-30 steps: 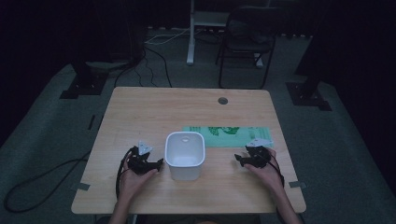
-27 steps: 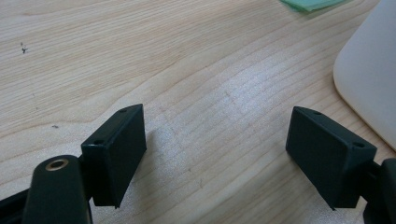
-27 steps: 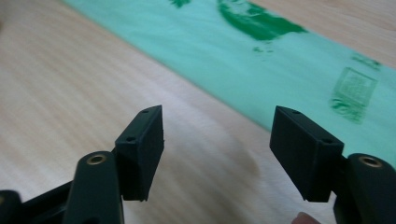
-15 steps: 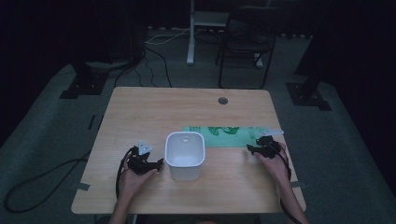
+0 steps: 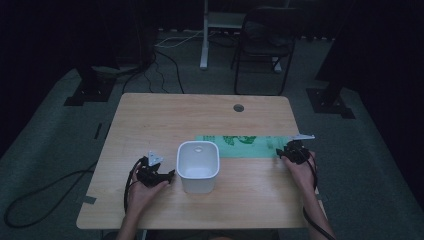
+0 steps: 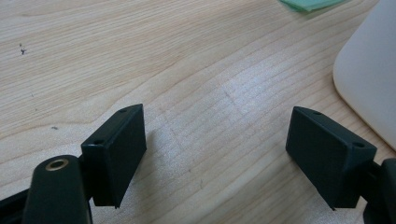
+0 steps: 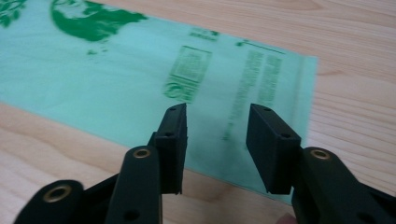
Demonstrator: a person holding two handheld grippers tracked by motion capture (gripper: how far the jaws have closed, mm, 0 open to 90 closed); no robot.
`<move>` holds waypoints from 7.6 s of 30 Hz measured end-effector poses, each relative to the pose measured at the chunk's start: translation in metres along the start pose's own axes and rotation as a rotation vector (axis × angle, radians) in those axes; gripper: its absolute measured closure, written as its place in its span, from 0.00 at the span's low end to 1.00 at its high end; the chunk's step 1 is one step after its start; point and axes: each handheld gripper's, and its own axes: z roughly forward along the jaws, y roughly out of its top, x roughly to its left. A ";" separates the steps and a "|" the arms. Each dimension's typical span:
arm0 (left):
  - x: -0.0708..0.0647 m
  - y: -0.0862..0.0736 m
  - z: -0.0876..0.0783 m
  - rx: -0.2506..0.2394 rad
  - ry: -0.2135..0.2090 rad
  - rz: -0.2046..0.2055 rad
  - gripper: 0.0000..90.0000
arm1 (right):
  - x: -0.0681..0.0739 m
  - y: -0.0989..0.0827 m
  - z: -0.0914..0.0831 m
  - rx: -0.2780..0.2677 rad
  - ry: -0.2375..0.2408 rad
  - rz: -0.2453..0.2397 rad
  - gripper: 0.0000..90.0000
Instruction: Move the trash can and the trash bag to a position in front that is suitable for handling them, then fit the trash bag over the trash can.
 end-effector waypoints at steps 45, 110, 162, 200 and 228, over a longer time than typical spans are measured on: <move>0.000 0.000 0.000 0.000 -0.001 0.001 0.23 | 0.003 -0.031 -0.025 0.066 -0.031 0.020 0.97; 0.000 0.000 0.000 -0.001 -0.004 0.003 0.23 | 0.035 -0.049 -0.048 0.157 0.118 -0.185 0.99; 0.000 0.001 0.001 -0.002 -0.007 0.004 0.23 | 0.062 0.024 0.024 0.104 0.094 -0.135 1.00; -0.001 0.001 0.001 -0.001 -0.001 0.000 0.23 | 0.046 0.013 0.002 0.086 0.119 -0.042 0.48; -0.026 0.003 0.001 0.009 -0.079 0.057 0.23 | 0.069 0.003 0.003 0.155 0.185 -0.028 0.34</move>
